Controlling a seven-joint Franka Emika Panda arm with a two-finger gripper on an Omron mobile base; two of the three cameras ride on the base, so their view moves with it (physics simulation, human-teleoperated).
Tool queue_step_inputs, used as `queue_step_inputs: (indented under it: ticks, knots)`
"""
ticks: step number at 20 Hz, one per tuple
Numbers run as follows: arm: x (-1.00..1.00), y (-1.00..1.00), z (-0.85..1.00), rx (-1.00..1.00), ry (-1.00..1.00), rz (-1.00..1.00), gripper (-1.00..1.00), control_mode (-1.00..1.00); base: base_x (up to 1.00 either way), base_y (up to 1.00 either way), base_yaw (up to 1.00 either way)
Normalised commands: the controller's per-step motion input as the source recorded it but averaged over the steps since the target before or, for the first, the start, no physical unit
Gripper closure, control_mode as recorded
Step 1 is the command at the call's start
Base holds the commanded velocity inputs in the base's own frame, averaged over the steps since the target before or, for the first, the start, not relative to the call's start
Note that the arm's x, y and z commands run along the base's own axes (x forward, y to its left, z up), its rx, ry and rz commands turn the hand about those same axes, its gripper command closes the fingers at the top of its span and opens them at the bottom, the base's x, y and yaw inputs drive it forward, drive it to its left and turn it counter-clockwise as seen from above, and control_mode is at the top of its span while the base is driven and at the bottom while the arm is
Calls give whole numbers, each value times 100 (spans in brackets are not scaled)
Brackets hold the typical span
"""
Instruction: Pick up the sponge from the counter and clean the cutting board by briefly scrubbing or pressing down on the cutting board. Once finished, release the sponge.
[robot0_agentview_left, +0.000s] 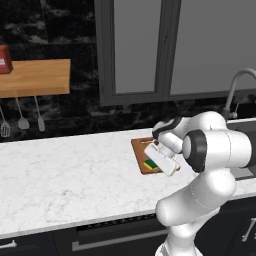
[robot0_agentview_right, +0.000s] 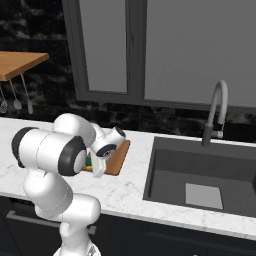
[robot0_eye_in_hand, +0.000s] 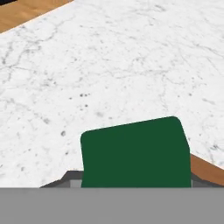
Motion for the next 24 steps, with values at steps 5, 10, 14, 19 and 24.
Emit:
queue_step_inputs:
  ticks: [5,10,14,19,24]
  knots:
    - [6,-27,0,7,1,0,100,-100,0,0,0]
    - [7,-40,-4,1,1,-1,100,-100,0,0,0]
    - [8,-52,-8,0,1,0,100,-100,0,0,0]
    - [32,-32,-17,0,0,0,100,-100,0,0,0]
    - [48,-7,-7,2,0,0,100,-100,0,0,0]
